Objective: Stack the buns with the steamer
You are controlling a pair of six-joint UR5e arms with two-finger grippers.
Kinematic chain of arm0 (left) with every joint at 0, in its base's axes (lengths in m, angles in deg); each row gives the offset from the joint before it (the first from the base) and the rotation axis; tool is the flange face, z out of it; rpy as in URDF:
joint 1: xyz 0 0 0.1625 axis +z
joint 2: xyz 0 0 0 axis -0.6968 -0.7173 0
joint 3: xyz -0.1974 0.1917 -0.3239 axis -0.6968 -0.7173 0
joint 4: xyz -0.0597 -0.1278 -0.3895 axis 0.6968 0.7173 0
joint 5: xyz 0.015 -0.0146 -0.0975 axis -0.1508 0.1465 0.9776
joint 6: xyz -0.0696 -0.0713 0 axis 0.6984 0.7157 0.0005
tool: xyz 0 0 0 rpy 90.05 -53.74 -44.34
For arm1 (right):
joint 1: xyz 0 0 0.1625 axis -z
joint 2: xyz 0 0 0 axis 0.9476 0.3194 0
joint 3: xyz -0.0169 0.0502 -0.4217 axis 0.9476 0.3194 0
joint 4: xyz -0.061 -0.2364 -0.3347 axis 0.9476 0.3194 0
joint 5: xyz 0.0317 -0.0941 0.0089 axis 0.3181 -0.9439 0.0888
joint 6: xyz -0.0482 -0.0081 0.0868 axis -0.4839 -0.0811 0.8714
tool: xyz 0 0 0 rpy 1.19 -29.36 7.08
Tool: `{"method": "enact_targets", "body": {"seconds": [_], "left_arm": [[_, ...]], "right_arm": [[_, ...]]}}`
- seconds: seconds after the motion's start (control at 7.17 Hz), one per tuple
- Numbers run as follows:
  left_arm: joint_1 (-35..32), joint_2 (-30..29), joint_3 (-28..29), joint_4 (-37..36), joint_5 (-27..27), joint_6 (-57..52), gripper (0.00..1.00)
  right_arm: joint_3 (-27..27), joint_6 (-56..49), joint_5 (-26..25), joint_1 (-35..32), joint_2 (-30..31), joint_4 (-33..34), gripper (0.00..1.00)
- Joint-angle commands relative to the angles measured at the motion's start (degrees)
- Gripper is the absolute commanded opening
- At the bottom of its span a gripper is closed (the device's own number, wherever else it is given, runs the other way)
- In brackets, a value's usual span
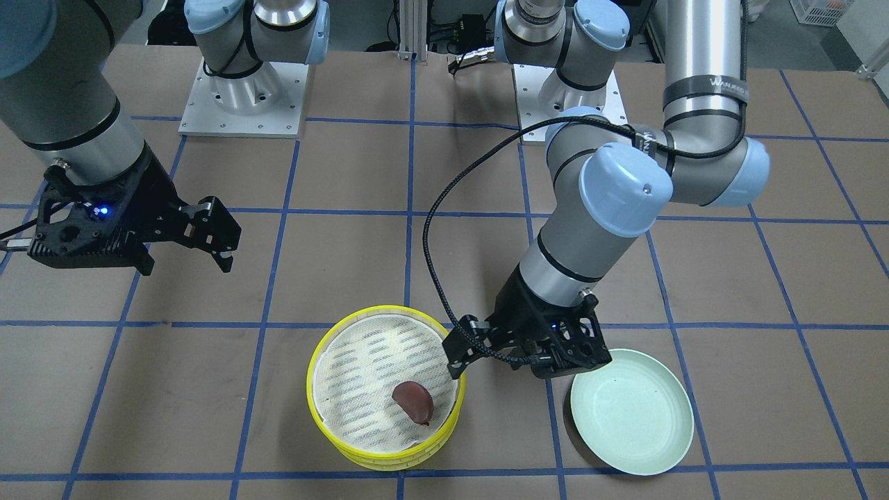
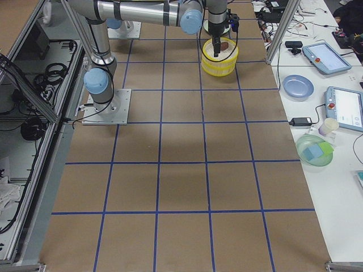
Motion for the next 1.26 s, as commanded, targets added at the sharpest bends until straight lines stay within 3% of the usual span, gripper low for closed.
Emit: {"method": "enact_targets", "body": {"seconds": [0.0,0.28,0.56,0.84,1.12], "left_arm": [[4.2,5.6,2.6,16.1,-9.0,-14.4,1.0],[8.8,10.2,2.5,23.9,-10.7,-23.3,1.0],[10.6,14.3,1.9,29.3,-14.6,-24.0,1.0],[10.3,15.8,1.7,30.3,-13.6,-24.0,1.0],[10.3,15.0,0.5,30.4,-13.7,-24.0,1.0]], "right_arm": [[0.0,0.0,0.1,0.0,0.1,0.1,1.0],[0.0,0.0,0.1,0.0,0.2,0.2,1.0],[0.5,0.1,0.1,0.0,0.3,0.0,1.0],[0.9,0.1,0.0,-0.3,0.8,-1.4,1.0],[5.2,0.9,-1.1,-0.8,2.2,-9.2,1.0]]}}
